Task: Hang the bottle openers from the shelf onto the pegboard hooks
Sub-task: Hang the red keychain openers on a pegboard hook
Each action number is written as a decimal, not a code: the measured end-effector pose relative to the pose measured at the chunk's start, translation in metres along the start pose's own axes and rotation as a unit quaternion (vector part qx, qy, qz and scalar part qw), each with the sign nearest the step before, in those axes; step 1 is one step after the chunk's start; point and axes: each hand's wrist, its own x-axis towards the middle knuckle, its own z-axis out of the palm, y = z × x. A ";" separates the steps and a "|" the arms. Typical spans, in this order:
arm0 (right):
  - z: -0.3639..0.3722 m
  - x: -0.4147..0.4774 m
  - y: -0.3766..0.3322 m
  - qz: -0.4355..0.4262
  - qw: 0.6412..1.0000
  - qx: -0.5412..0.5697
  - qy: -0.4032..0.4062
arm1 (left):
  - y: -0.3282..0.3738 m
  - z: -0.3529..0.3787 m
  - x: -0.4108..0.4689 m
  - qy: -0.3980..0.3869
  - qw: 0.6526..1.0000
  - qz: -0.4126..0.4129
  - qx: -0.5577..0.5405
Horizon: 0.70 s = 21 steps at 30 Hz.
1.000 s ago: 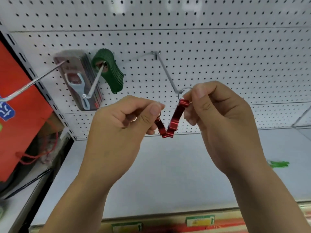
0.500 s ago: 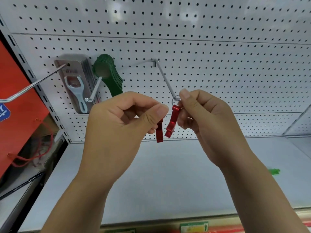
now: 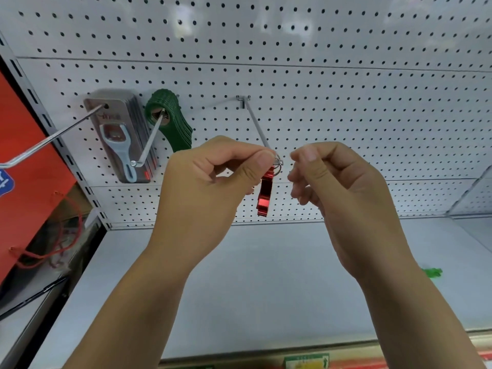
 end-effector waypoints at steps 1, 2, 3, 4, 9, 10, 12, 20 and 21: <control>-0.001 -0.001 -0.001 -0.006 1.000 -0.005 0.002 | -0.001 0.000 0.001 -0.008 1.000 0.000 0.001; -0.002 -0.002 -0.002 -0.009 1.000 -0.008 0.005 | -0.001 0.000 0.002 -0.015 1.000 -0.001 -0.005; -0.002 -0.002 -0.002 -0.010 1.000 -0.010 0.007 | -0.001 0.000 0.003 -0.021 1.000 -0.003 -0.014; -0.003 -0.003 -0.003 -0.010 1.000 -0.011 0.010 | 0.000 0.001 0.003 -0.025 0.999 -0.004 -0.024; -0.005 -0.006 -0.002 -0.023 0.999 -0.017 0.016 | -0.006 0.005 0.005 -0.017 1.000 -0.002 -0.021; -0.005 -0.007 -0.003 -0.029 0.999 -0.019 0.015 | -0.009 0.005 0.006 -0.011 1.000 -0.008 -0.025; -0.004 -0.008 -0.003 -0.054 0.998 -0.033 0.008 | -0.015 0.007 0.009 -0.002 0.999 -0.023 -0.028; 0.005 -0.007 0.003 -0.124 0.986 -0.110 -0.013 | -0.040 0.005 0.042 -0.006 1.000 -0.024 -0.002; 0.006 -0.007 0.003 -0.128 0.985 -0.117 -0.012 | -0.042 0.004 0.048 -0.008 1.000 -0.025 0.000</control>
